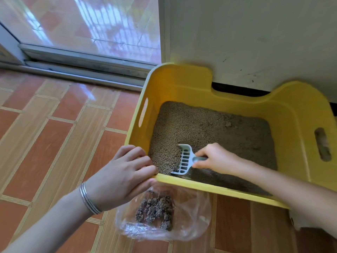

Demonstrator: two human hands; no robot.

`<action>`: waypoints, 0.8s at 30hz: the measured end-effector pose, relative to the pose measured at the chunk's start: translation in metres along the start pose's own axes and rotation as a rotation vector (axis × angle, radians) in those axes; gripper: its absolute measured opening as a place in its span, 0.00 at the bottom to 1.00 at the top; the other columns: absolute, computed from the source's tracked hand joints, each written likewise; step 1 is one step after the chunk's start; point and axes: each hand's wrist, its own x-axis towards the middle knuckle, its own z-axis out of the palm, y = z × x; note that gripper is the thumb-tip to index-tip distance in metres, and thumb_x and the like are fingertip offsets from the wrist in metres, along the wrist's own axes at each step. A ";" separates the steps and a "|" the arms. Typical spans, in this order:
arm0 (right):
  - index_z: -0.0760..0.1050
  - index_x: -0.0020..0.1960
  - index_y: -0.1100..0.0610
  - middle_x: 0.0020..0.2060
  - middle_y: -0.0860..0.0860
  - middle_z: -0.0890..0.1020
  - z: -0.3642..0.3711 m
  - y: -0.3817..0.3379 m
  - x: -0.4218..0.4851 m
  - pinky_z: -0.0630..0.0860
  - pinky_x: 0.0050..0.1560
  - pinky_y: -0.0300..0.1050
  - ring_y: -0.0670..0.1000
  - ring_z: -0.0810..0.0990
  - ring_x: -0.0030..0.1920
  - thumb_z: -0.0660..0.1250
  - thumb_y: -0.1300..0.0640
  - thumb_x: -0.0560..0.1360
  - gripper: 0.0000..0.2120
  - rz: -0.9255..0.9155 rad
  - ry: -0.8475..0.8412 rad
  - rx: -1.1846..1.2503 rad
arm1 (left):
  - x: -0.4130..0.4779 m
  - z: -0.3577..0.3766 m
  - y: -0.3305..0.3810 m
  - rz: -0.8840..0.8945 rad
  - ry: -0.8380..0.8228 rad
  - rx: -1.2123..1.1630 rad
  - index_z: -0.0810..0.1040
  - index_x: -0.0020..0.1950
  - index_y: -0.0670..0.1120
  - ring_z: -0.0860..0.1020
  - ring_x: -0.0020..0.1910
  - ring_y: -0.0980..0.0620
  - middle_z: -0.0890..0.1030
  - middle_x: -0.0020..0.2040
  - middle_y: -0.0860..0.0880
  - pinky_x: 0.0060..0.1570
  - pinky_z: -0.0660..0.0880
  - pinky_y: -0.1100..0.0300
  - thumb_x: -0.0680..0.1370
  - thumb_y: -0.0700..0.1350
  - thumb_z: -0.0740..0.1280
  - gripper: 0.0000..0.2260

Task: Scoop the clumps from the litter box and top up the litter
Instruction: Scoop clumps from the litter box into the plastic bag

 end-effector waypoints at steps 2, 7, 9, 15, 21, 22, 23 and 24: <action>0.80 0.52 0.56 0.29 0.45 0.77 0.001 -0.007 0.009 0.59 0.24 0.35 0.43 0.64 0.22 0.70 0.51 0.72 0.12 -0.014 0.007 0.043 | 0.000 0.001 -0.001 0.003 0.006 -0.014 0.78 0.47 0.51 0.75 0.47 0.50 0.77 0.42 0.55 0.55 0.64 0.55 0.82 0.53 0.49 0.19; 0.80 0.55 0.54 0.31 0.44 0.78 0.001 -0.008 0.016 0.61 0.28 0.39 0.44 0.67 0.25 0.70 0.49 0.71 0.15 -0.036 0.058 0.107 | 0.001 0.001 -0.001 0.007 0.013 -0.026 0.79 0.47 0.51 0.75 0.46 0.51 0.77 0.43 0.55 0.55 0.64 0.55 0.82 0.54 0.49 0.19; 0.81 0.53 0.53 0.31 0.46 0.80 0.002 -0.005 0.014 0.60 0.28 0.39 0.43 0.66 0.25 0.70 0.49 0.71 0.13 -0.069 0.078 0.132 | 0.001 0.000 0.000 0.006 0.006 -0.028 0.79 0.47 0.51 0.76 0.46 0.51 0.78 0.43 0.55 0.55 0.65 0.55 0.81 0.53 0.50 0.18; 0.80 0.55 0.50 0.41 0.41 0.83 -0.009 0.002 -0.003 0.68 0.32 0.32 0.37 0.76 0.32 0.72 0.50 0.70 0.14 -0.131 0.170 0.258 | 0.002 -0.004 0.001 -0.009 0.003 -0.018 0.79 0.47 0.50 0.76 0.45 0.49 0.78 0.42 0.54 0.55 0.64 0.56 0.81 0.53 0.51 0.18; 0.79 0.56 0.49 0.47 0.47 0.84 -0.027 0.013 -0.028 0.75 0.50 0.53 0.51 0.81 0.46 0.71 0.50 0.70 0.15 -0.096 0.228 0.207 | 0.002 -0.005 0.002 -0.021 -0.033 -0.003 0.79 0.48 0.51 0.77 0.45 0.51 0.79 0.43 0.54 0.55 0.65 0.55 0.81 0.54 0.51 0.18; 0.79 0.56 0.49 0.47 0.46 0.84 -0.027 0.014 -0.032 0.75 0.51 0.52 0.50 0.82 0.46 0.72 0.50 0.70 0.15 -0.096 0.237 0.213 | 0.002 -0.005 0.002 -0.024 -0.037 0.000 0.79 0.48 0.51 0.77 0.45 0.51 0.79 0.43 0.54 0.55 0.65 0.55 0.81 0.54 0.50 0.18; 0.79 0.56 0.50 0.48 0.45 0.84 -0.028 0.015 -0.036 0.75 0.51 0.50 0.48 0.82 0.46 0.72 0.50 0.69 0.16 -0.099 0.245 0.218 | 0.002 -0.006 0.002 -0.026 -0.039 0.004 0.79 0.48 0.52 0.77 0.45 0.51 0.79 0.43 0.54 0.55 0.65 0.55 0.81 0.54 0.50 0.18; 0.80 0.56 0.49 0.48 0.44 0.84 -0.029 0.015 -0.039 0.76 0.51 0.48 0.45 0.81 0.46 0.71 0.50 0.69 0.16 -0.105 0.252 0.222 | 0.002 -0.006 0.002 -0.027 -0.040 0.009 0.79 0.48 0.52 0.77 0.44 0.51 0.79 0.43 0.54 0.55 0.66 0.55 0.81 0.54 0.50 0.18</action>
